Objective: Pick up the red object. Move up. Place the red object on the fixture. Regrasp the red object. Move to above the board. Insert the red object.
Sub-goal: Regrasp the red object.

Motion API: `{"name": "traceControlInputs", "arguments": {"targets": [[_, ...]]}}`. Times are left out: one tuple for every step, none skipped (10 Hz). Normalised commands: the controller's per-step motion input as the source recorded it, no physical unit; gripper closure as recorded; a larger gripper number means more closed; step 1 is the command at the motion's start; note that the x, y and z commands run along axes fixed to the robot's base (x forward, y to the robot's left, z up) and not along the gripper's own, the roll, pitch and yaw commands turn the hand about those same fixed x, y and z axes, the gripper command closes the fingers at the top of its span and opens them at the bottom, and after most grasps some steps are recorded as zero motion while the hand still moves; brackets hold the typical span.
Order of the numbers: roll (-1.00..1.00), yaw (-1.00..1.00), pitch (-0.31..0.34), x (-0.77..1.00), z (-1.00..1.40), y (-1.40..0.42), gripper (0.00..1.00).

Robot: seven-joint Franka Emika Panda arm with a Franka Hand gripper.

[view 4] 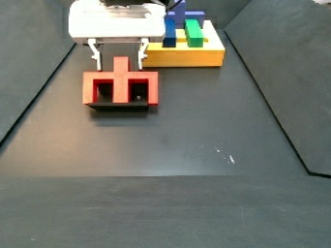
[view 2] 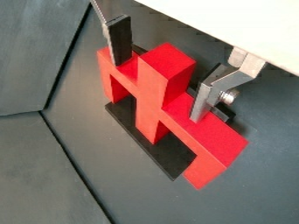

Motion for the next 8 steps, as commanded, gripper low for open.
{"name": "traceControlInputs", "arguments": {"targets": [[0.0,0.0,0.0,0.0,0.0,0.0,0.0],[0.0,0.0,0.0,0.0,0.0,0.0,1.0],[0.0,0.0,0.0,0.0,0.0,0.0,1.0],[0.0,0.0,0.0,0.0,0.0,0.0,1.0],[0.0,0.0,0.0,0.0,0.0,0.0,1.0],[0.0,0.0,0.0,0.0,0.0,0.0,1.0],[0.0,0.0,0.0,0.0,0.0,0.0,1.0],[0.0,0.0,0.0,0.0,0.0,0.0,1.0]]}}
